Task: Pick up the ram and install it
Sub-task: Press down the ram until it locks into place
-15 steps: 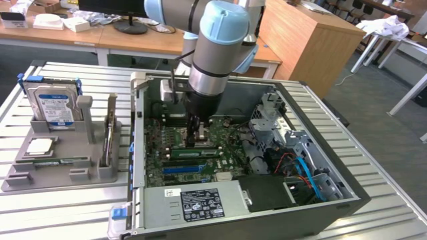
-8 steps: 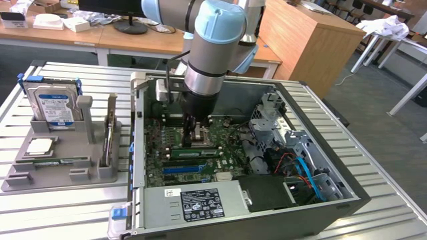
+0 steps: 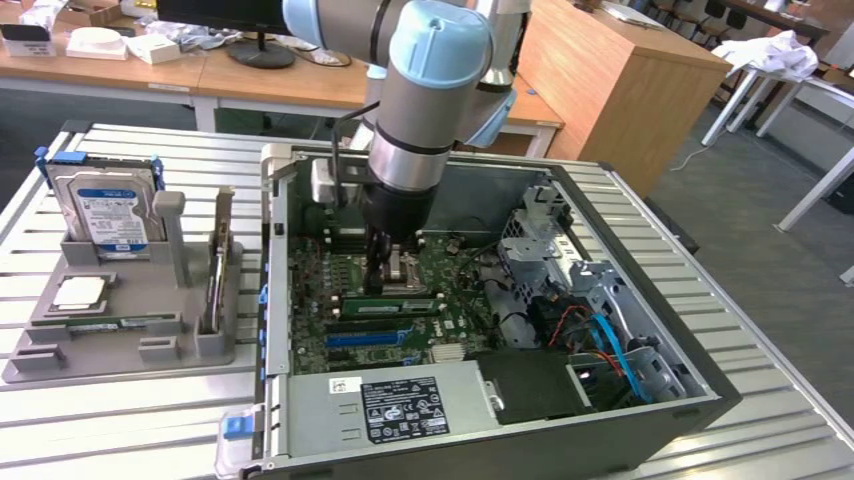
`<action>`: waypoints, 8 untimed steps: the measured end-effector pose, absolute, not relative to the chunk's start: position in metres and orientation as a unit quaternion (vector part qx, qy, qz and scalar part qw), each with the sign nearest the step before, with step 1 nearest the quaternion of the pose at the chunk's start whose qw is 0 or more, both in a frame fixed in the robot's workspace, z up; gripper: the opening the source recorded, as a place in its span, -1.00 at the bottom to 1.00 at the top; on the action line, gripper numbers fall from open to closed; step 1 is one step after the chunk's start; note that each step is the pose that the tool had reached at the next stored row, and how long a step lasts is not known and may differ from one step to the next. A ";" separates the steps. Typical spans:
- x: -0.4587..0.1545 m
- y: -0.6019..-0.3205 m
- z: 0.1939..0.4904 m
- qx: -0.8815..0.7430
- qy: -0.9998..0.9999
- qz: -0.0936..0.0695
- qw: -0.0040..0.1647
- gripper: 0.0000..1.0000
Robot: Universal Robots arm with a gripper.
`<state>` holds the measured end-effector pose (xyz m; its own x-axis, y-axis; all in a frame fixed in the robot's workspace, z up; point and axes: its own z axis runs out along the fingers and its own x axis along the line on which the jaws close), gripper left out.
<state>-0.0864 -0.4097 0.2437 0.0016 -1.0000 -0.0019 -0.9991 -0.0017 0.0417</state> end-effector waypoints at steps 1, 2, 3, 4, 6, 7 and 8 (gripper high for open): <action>-0.086 -0.410 0.243 0.708 -0.706 -0.015 0.014 -0.80; -0.086 -0.410 0.243 0.708 -0.706 -0.015 0.014 -0.80; -0.086 -0.410 0.242 0.708 -0.706 -0.015 0.014 -0.80; -0.086 -0.410 0.241 0.708 -0.706 -0.015 0.014 -0.80; -0.086 -0.410 0.240 0.708 -0.706 -0.015 0.014 -0.80; -0.086 -0.410 0.239 0.708 -0.706 -0.015 0.014 -0.80; -0.086 -0.410 0.239 0.708 -0.706 -0.015 0.014 -0.80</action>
<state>-0.0864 -0.4097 0.2386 0.0016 -1.0000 -0.0018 -0.9991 -0.0016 0.0418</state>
